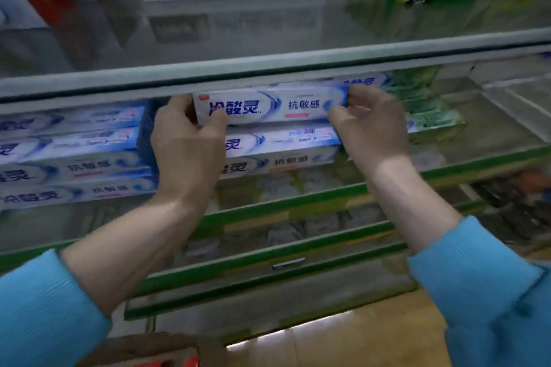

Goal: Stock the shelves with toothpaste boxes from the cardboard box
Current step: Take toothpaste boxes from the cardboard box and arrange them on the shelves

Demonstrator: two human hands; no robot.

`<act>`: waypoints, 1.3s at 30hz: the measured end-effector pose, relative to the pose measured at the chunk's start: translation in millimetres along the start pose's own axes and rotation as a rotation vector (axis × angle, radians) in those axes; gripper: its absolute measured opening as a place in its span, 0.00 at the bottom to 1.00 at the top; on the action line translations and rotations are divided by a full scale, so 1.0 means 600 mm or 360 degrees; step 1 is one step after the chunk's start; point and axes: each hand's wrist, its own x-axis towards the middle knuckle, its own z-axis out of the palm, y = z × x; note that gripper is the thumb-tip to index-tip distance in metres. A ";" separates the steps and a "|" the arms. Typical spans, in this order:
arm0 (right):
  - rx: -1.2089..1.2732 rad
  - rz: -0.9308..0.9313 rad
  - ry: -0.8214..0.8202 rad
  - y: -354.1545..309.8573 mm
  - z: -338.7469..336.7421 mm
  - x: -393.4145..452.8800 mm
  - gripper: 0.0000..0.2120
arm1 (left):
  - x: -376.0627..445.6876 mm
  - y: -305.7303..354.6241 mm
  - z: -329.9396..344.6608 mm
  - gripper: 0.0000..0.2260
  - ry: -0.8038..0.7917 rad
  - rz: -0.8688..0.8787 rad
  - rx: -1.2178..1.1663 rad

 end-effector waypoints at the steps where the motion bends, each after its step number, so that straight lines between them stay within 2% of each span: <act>1: 0.0025 -0.0035 -0.0035 0.003 0.006 0.009 0.14 | 0.010 0.000 0.005 0.04 0.0022 -0.0050 0.0012; 2: 0.0052 -0.0079 -0.0075 0.007 0.013 0.017 0.14 | 0.022 0.000 0.010 0.03 0.0061 -0.0111 0.0042; 6: 0.0102 -0.0185 -0.0226 0.012 0.036 0.040 0.16 | 0.065 -0.007 0.020 0.13 0.0168 -0.0301 0.0155; 12: 0.0079 -0.0143 -0.0239 0.016 0.049 0.066 0.13 | 0.087 -0.020 0.021 0.21 0.0195 -0.0372 0.0225; 15: 0.0059 -0.0128 -0.0236 0.015 0.047 0.067 0.11 | 0.087 -0.016 0.021 0.21 0.0162 -0.0355 0.0279; 20: 0.0010 -0.0126 -0.0236 0.010 0.053 0.063 0.23 | 0.076 -0.006 0.018 0.21 0.0065 -0.0276 0.0358; 26: -0.0006 -0.0106 -0.0246 0.009 0.056 0.058 0.25 | 0.079 -0.036 0.008 0.29 0.0056 -0.0209 0.0303; 31: 0.0076 -0.0177 -0.0245 0.009 0.052 0.055 0.20 | 0.071 -0.020 0.005 0.27 0.0014 -0.0262 0.0238; 39: 0.0165 -0.0337 -0.0020 -0.019 0.043 0.007 0.18 | 0.014 -0.007 -0.053 0.22 -0.0079 -0.0073 -0.0072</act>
